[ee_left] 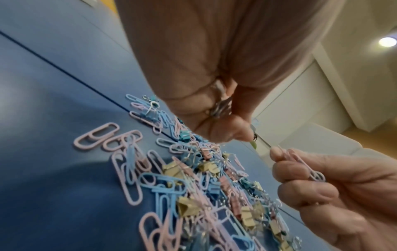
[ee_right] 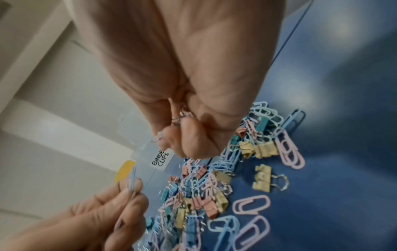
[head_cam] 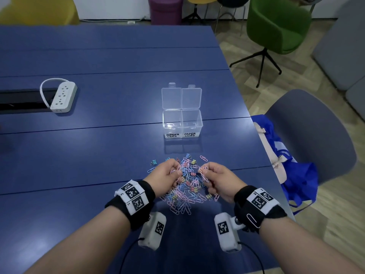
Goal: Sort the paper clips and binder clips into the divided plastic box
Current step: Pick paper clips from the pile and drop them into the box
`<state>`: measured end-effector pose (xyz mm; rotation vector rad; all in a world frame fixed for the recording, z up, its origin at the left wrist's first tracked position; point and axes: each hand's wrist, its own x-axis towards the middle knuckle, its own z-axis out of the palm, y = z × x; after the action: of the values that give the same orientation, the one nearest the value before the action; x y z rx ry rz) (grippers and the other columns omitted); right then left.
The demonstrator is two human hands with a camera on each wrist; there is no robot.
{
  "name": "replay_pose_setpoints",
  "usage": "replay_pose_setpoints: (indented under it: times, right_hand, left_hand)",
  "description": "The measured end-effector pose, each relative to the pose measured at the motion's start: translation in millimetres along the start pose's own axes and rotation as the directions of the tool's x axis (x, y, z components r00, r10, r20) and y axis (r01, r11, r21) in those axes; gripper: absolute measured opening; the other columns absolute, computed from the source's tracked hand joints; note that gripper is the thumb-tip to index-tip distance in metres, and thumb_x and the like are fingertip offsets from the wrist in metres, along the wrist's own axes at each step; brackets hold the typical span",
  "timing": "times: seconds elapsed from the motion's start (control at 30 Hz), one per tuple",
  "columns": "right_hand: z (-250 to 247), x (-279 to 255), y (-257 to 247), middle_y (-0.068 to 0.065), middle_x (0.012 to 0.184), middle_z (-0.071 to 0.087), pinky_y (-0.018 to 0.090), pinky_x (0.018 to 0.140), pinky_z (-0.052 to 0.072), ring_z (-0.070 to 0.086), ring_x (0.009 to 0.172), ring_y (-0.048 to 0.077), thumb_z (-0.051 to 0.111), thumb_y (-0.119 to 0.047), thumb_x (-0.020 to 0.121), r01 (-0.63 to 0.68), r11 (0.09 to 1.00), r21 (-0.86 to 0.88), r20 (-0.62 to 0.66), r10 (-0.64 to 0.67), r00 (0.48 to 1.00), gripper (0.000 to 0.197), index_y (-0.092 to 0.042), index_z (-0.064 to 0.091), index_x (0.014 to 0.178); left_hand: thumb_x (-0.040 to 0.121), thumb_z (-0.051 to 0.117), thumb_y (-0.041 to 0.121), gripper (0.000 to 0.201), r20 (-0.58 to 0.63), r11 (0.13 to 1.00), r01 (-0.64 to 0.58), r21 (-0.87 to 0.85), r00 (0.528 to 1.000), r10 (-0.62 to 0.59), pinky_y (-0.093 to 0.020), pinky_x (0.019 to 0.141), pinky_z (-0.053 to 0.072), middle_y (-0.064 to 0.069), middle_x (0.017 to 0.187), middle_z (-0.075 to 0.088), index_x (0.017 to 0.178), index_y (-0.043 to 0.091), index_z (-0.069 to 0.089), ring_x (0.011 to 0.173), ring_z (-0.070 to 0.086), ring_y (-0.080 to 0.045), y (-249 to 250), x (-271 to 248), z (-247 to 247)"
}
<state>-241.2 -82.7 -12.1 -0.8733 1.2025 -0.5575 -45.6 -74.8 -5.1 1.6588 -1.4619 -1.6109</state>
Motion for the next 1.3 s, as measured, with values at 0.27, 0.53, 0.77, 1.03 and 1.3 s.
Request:
replay_pose_setpoints:
  times: [0.27,0.53,0.77,1.03,1.3]
  right_hand:
    - [-5,9,-36,0.003,0.066,0.053,0.02,0.04,0.037,0.049,0.055,0.014,0.041,-0.01,0.096,-0.11,0.986,0.123,0.166,0.089,0.982,0.023,-0.009,0.054,0.076]
    - [-1,66,-117,0.008,0.065,0.047,0.017,0.042,0.042,0.042,0.051,0.013,0.04,0.002,0.095,0.062,0.977,-0.202,-0.04,-0.071,0.997,0.027,-0.007,0.05,0.072]
    - [-4,118,-163,0.008,0.078,0.056,0.028,0.07,0.052,0.055,0.068,0.019,0.044,0.006,0.09,-0.008,0.89,-0.455,-0.129,-0.057,0.99,0.018,-0.006,0.059,0.088]
    - [-6,117,-170,0.016,0.105,0.052,0.039,0.081,0.048,0.05,0.086,0.026,0.042,0.003,0.089,-0.036,0.838,-0.545,-0.126,-0.04,0.991,0.043,0.0,0.047,0.131]
    - [-4,114,-160,0.014,0.129,0.049,0.033,0.068,0.044,0.058,0.11,0.029,0.033,0.012,0.084,0.088,0.771,-0.631,-0.024,-0.133,0.991,0.068,-0.026,0.038,0.14]
  left_hand:
    - [0.094,0.035,-0.008,0.03,0.135,0.966,0.087,-0.243,0.989,-0.055,-0.019,0.042,0.043,-0.004,0.068,0.055,0.087,0.013,0.055,0.052,0.052,-0.011,11,7,-17]
    - [0.092,0.053,0.002,0.018,0.269,0.924,0.236,-0.302,0.951,-0.155,-0.022,0.052,0.046,-0.007,0.071,0.056,0.075,0.008,0.051,0.057,0.053,-0.014,22,15,-25]
    - [0.089,0.054,-0.002,0.011,0.135,0.976,0.192,0.101,0.969,-0.205,-0.023,0.054,0.052,-0.006,0.066,0.061,0.089,0.008,0.058,0.049,0.058,-0.011,37,29,-37]
    - [0.092,0.047,-0.006,0.017,-0.068,0.916,0.1,-0.388,0.988,-0.136,-0.021,0.048,0.054,-0.014,0.073,0.05,0.079,0.003,0.05,0.063,0.054,-0.021,110,83,-67]
    - [0.096,0.046,0.011,0.02,-0.107,0.804,0.143,-0.578,0.963,-0.248,-0.033,0.076,0.055,-0.013,0.082,0.048,0.08,0.001,0.051,0.07,0.054,-0.023,121,117,-52]
